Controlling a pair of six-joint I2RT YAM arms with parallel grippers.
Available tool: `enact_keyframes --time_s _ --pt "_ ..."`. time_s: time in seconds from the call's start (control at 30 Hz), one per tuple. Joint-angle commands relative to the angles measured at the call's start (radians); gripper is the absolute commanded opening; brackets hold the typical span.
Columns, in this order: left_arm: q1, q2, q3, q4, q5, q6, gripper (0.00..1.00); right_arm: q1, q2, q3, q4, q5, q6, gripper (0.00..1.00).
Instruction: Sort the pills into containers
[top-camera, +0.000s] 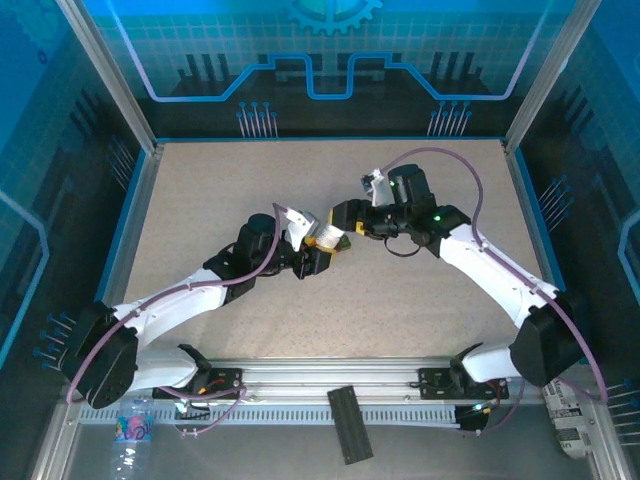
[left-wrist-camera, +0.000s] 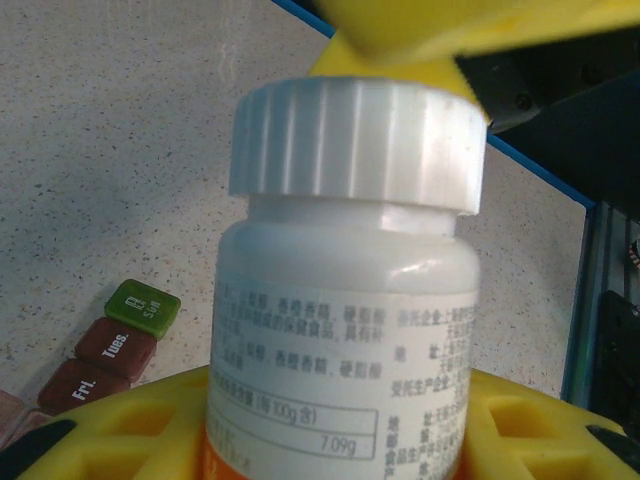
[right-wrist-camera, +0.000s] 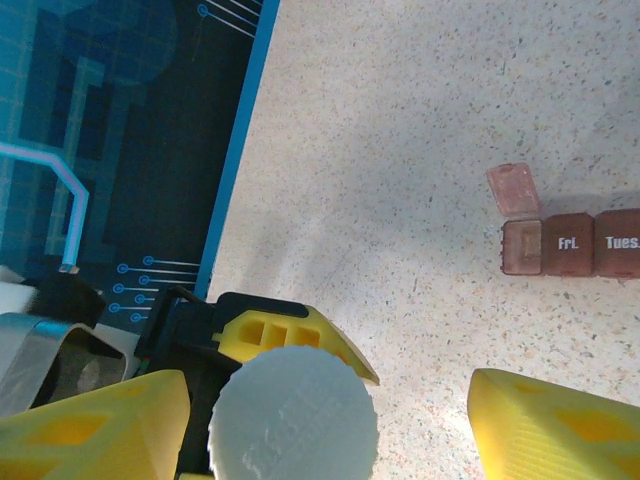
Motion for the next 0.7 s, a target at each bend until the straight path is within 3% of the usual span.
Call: enact_keyframes --time_s 0.0,0.4,0.57,0.67 --pt "0.003 0.005 0.039 0.016 0.001 0.020 0.00 0.032 0.015 0.036 -0.007 0.020 0.018 0.73" --pt "0.003 0.004 0.037 0.017 0.005 0.015 0.00 0.034 0.010 -0.013 0.058 -0.012 -0.050 0.51" --pt "0.004 -0.003 0.033 0.014 0.016 0.011 0.00 -0.016 -0.014 -0.063 0.136 -0.163 -0.281 0.52" --pt "0.004 -0.007 0.029 0.012 0.019 0.008 0.00 -0.054 -0.023 -0.095 0.154 -0.252 -0.336 0.52"
